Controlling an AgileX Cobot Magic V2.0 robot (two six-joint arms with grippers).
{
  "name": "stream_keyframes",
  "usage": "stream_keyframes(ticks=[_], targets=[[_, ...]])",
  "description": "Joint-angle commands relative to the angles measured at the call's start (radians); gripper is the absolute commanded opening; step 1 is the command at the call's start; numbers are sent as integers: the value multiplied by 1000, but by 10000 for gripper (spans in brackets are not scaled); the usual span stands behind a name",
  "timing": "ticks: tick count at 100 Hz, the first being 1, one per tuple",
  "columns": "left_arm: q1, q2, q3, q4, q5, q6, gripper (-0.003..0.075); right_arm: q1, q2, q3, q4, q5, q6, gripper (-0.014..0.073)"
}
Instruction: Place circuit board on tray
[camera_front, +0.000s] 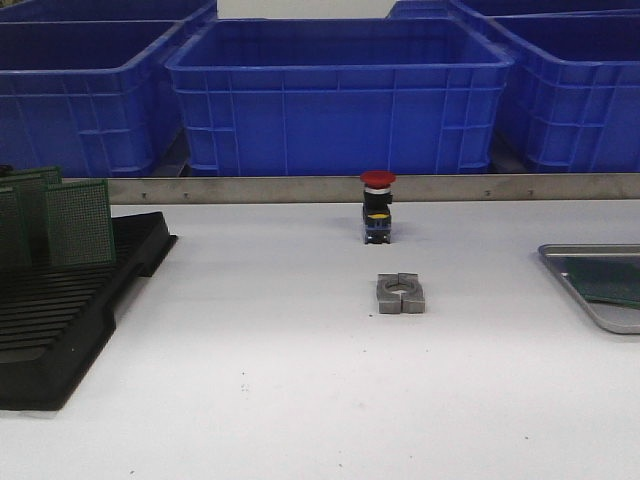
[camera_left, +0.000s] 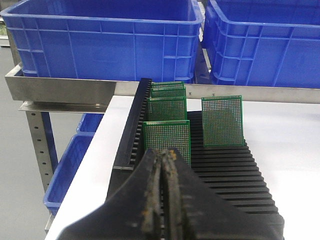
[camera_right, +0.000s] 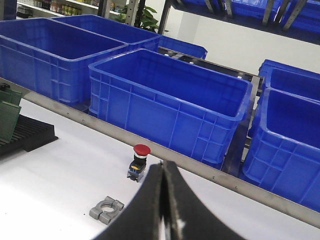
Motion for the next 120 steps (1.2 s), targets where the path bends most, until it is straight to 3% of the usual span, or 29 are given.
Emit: stream_keyframes(ticks=[1, 69, 96, 107, 120], targets=[[1, -27, 20, 2, -80, -12, -20, 1, 11, -24, 24, -43, -8, -55], [1, -27, 20, 2, -80, -12, -20, 1, 11, -24, 24, -66, -8, -55], [1, -27, 20, 2, -80, -12, -20, -72, 11, 29, -4, -388, 13, -55], [1, -27, 20, 2, -80, -12, -20, -156, 11, 62, -172, -398, 188, -55], [1, -27, 20, 2, -80, -12, -20, -220, 9, 138, -582, -408, 612, -55]])
